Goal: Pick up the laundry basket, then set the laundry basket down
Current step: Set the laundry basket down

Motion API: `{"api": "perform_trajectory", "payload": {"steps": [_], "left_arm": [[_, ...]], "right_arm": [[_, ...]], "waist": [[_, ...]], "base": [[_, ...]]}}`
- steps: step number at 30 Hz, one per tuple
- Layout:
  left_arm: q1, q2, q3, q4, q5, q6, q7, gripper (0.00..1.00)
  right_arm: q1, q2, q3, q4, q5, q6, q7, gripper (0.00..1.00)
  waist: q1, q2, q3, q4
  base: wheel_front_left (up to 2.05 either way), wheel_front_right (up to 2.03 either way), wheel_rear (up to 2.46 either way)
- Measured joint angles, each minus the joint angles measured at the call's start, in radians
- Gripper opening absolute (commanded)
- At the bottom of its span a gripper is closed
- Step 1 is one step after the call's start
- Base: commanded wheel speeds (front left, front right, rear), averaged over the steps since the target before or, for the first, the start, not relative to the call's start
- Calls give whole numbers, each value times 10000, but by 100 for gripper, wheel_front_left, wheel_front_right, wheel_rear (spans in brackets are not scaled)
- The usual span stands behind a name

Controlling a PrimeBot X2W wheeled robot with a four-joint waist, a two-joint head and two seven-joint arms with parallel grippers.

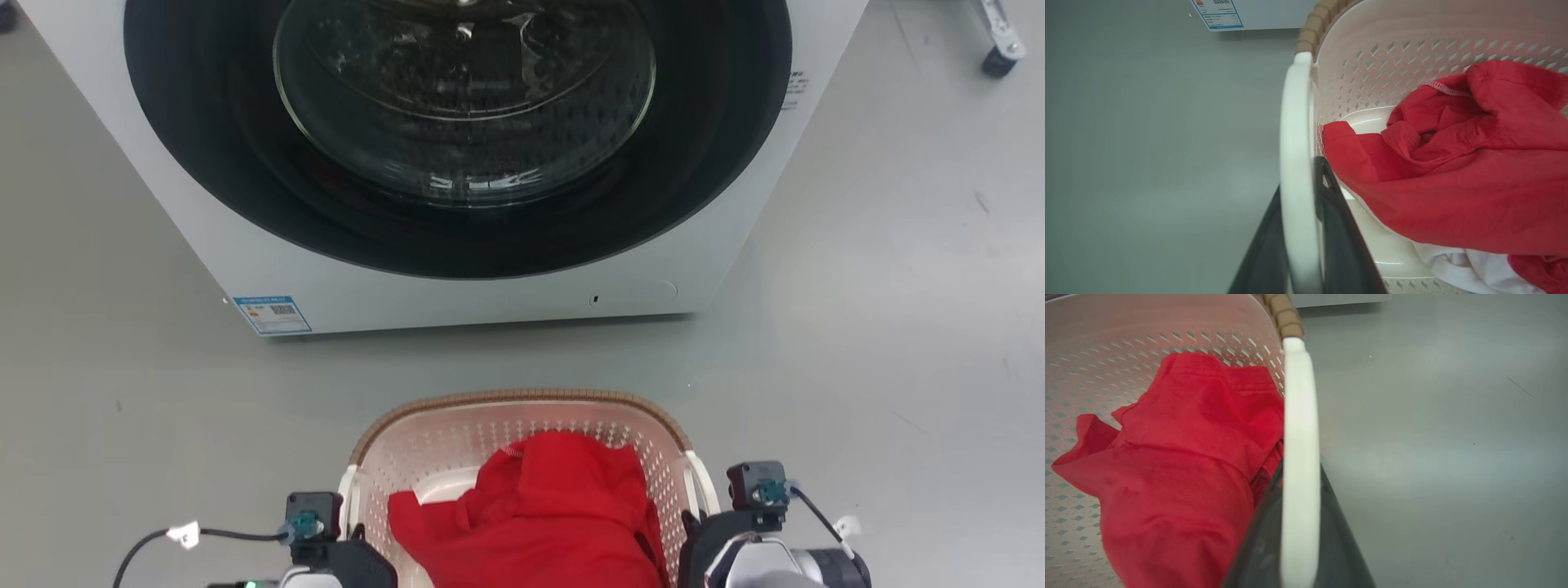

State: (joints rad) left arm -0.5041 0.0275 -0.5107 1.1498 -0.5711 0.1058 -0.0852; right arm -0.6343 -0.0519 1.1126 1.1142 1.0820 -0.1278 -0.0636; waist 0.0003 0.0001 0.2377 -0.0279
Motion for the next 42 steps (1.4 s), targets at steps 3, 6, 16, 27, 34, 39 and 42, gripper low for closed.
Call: {"api": "perform_trajectory", "payload": {"steps": [3,6,16,27,34,39,42], "left_arm": [[-442,61,59,-50,2,0,-50,0],[-905,130,104,-119,4,2,-63,0],[-2205,297,198,-240,44,10,-184,0],[-3523,345,332,-290,171,84,-328,0],[-4384,360,412,-334,245,88,-410,0],[-4732,380,441,-297,268,88,-489,0],[-4911,393,454,-244,272,88,-583,0]], "right_arm": [[-536,-10,-56,-2,-2,0,-12,0],[-1046,-10,-111,2,-33,0,-94,0],[-2404,-21,-144,90,-198,-38,-309,0],[-3800,-38,-230,314,-328,-38,-535,0],[-4622,-52,-249,550,-537,-38,-782,0],[-4888,-54,-244,608,-571,-38,-940,0],[-5032,-54,-234,621,-623,-38,-1026,0]], "waist": [[0,0,389,10],[1,0,796,17],[0,1,2231,39],[0,2,3867,57],[-1,1,4896,96],[-1,2,5546,156],[-1,2,5881,207]], "base": [[0,0,0],[0,0,0],[0,0,0],[0,0,0],[0,0,0],[0,0,0],[0,0,0]]}}
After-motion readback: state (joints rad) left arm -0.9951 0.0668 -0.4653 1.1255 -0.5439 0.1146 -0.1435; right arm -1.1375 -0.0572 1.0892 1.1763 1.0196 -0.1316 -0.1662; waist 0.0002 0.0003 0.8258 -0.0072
